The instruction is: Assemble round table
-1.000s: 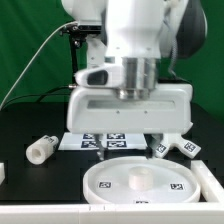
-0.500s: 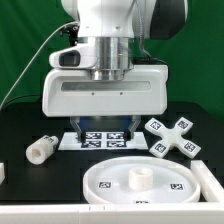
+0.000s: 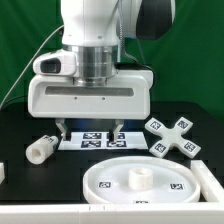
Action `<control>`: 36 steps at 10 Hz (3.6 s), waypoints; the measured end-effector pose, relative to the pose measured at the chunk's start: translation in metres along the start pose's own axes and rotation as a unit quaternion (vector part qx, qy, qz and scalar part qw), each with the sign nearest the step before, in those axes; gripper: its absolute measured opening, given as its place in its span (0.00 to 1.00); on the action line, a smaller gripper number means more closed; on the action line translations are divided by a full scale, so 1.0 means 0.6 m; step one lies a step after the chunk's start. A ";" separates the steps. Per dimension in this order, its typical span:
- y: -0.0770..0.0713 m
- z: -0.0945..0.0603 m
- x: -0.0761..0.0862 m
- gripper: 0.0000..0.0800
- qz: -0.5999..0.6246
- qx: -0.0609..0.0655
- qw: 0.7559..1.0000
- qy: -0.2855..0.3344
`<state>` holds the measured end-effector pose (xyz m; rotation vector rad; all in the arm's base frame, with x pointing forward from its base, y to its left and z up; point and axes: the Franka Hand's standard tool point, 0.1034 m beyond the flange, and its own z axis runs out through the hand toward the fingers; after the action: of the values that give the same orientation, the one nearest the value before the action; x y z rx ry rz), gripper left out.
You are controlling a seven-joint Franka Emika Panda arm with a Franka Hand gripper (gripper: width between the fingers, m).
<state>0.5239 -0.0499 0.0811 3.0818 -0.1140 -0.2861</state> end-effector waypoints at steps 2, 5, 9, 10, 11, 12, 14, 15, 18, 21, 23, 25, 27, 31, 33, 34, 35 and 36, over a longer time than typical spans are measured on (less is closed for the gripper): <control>0.019 -0.035 0.043 0.81 0.017 0.000 0.999 -0.040; 0.018 -0.028 0.034 0.81 0.016 0.000 0.998 -0.061; 0.134 -0.041 0.009 0.81 0.031 0.016 0.988 -0.150; 0.143 -0.036 0.004 0.81 0.054 0.018 0.980 -0.191; 0.143 -0.029 0.005 0.81 0.053 0.016 0.976 -0.208; 0.143 -0.030 0.008 0.81 0.052 0.015 0.977 -0.205; 0.149 -0.024 0.001 0.81 0.048 0.021 0.975 -0.214; 0.167 -0.007 -0.017 0.81 0.061 0.035 0.968 -0.241; 0.160 0.012 -0.056 0.81 0.103 0.066 0.943 -0.308; 0.162 0.014 -0.054 0.81 0.102 0.064 0.944 -0.307; 0.173 0.026 -0.065 0.81 0.112 0.070 0.936 -0.325; 0.187 0.060 -0.071 0.81 0.124 0.078 0.922 -0.357; 0.186 0.068 -0.071 0.81 0.124 0.076 0.924 -0.354; 0.185 0.119 -0.099 0.81 0.130 0.073 0.921 -0.360; 0.181 0.126 -0.105 0.81 0.135 0.070 0.919 -0.363; 0.181 0.127 -0.105 0.81 0.136 0.070 0.919 -0.363; 0.181 0.127 -0.106 0.81 0.136 0.071 0.919 -0.363; 0.182 0.129 -0.108 0.81 0.137 0.071 0.918 -0.365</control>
Offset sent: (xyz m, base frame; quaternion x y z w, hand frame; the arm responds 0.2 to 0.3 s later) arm 0.0000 0.0000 0.0000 0.0000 0.0000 0.0000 1.0000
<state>0.4383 -0.1563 0.0224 2.8460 -0.5986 -1.4349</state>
